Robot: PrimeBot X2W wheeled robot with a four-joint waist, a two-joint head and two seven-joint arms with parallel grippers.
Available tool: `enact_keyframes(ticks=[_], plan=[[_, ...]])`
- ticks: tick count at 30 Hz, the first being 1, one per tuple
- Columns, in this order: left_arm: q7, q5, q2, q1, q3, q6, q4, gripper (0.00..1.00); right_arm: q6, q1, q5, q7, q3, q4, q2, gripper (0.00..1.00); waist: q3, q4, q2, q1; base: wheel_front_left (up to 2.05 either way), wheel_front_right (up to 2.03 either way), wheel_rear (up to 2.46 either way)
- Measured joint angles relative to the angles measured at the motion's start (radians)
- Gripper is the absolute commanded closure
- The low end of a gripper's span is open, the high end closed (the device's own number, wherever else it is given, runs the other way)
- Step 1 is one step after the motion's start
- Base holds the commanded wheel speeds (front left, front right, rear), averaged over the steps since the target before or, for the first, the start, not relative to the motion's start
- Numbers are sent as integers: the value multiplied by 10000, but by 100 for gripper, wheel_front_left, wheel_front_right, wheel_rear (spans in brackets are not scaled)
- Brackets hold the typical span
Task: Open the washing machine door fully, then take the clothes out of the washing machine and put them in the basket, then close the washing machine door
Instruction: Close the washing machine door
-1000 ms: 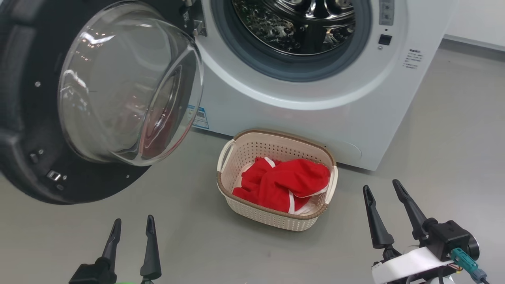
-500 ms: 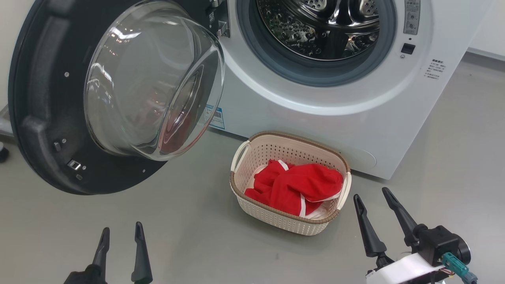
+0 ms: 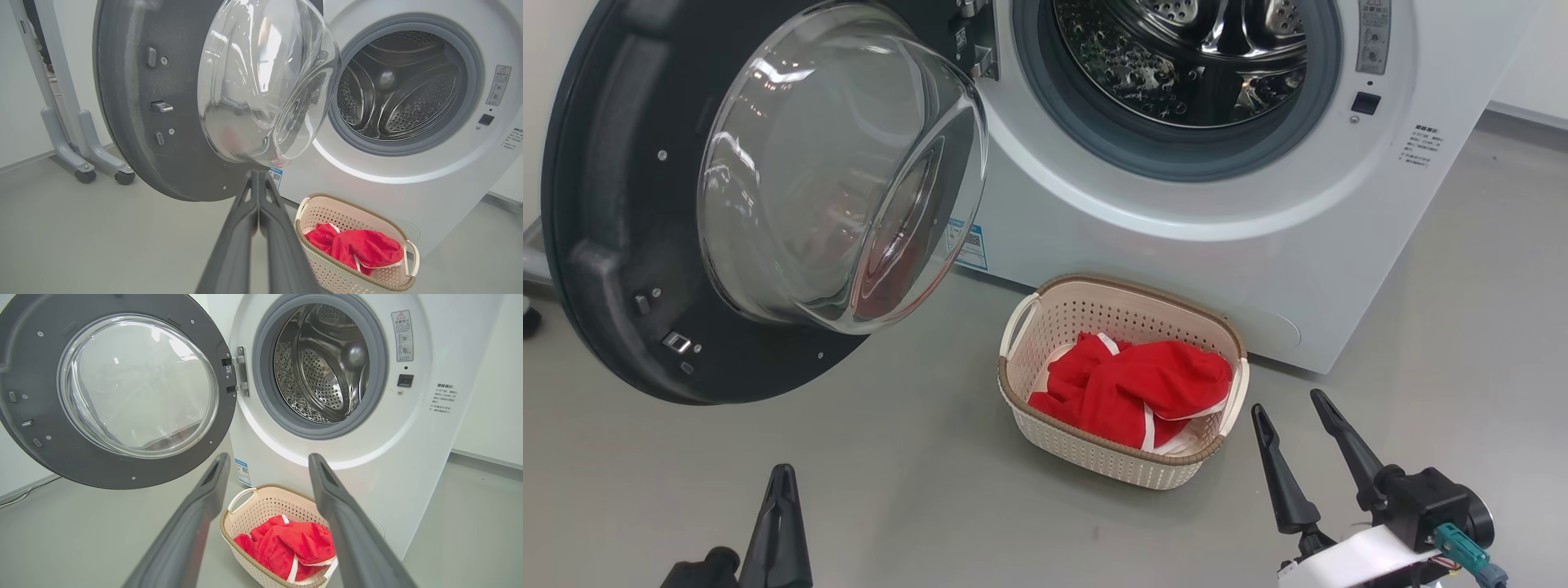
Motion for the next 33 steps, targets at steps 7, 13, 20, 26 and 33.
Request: enact_keyframes(ticks=[7,13,20,26,33], plan=[[0,-151,8,-1,-174,0,-196,100,0,0,-13,0,15,4,2,0,-21,-32,0,0,0,0,0],[0,-2265,6,-8,-514,-38,-742,100,0,-1,-13,0,15,4,0,0,15,-73,0,0,0,0,0],[-2,-6995,17,-36,-802,-1057,-2057,100,0,-3,-15,0,15,-38,0,0,77,-112,0,0,0,0,0],[-33,-9866,8,-51,-569,-1873,-3471,100,0,-5,-15,0,12,-96,0,0,144,-139,0,0,0,0,0],[-81,-11833,0,-646,1068,-2167,-4019,100,0,-23,-117,0,12,-247,-35,0,368,-181,0,0,0,0,0]])
